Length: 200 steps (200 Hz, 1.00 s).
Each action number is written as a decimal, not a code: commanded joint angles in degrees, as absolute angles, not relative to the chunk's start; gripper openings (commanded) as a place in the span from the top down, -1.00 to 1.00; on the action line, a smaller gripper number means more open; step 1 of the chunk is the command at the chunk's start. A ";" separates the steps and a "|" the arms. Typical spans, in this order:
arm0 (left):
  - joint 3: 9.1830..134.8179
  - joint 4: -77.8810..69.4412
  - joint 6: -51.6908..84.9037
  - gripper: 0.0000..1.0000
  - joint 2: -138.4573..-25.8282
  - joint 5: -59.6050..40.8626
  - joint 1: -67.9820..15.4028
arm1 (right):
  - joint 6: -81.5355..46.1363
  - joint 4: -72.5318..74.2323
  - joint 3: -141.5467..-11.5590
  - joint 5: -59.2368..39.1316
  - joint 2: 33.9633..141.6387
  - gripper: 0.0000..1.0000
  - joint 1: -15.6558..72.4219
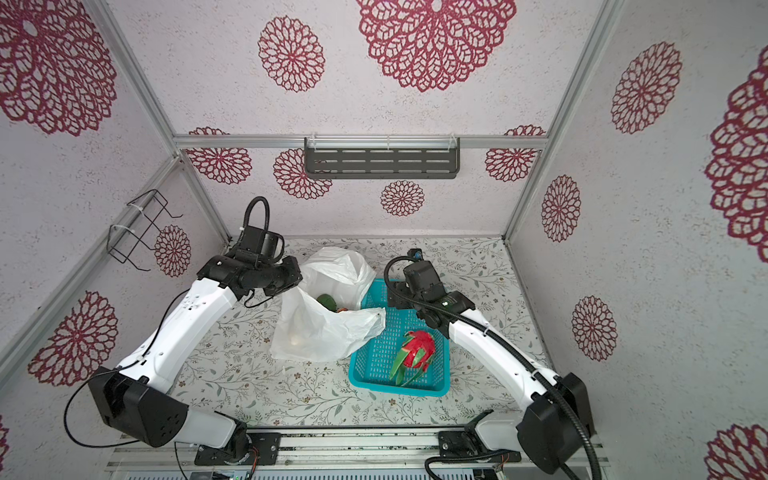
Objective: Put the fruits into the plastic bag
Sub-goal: 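Lower the right gripper into the basket and grasp the red dragon fruit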
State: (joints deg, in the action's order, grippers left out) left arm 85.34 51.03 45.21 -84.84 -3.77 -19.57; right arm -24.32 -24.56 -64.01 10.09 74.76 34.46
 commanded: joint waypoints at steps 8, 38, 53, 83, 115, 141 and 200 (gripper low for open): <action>85.17 49.01 44.12 1.00 -86.13 -4.13 -19.23 | -29.43 -40.16 -63.60 9.39 74.81 -0.74 34.72; 84.98 48.55 43.86 1.00 -87.05 -4.63 -19.17 | -31.60 -47.48 -62.24 5.21 77.07 -0.80 34.55; 84.54 47.86 43.86 1.00 -87.08 -4.85 -19.08 | -32.31 -48.70 -61.67 2.96 78.60 -0.83 34.54; 84.04 47.36 43.73 1.00 -87.24 -5.49 -19.05 | -33.60 -50.57 -60.44 0.51 81.20 -0.88 34.37; 83.82 47.54 43.34 1.00 -87.25 -5.53 -18.84 | -33.94 -47.90 -57.78 -2.87 83.53 -0.89 33.17; 83.89 47.67 43.33 1.00 -86.97 -5.49 -18.67 | -31.57 -45.72 -57.95 -3.78 87.10 -0.89 32.37; 83.93 48.29 43.81 1.00 -86.50 -4.93 -18.30 | -26.33 -37.15 -64.13 -8.95 92.11 -0.76 33.57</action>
State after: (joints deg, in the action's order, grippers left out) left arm 84.47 48.75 43.94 -86.89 -5.43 -18.83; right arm -28.73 -41.89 -61.71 -2.61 90.85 31.99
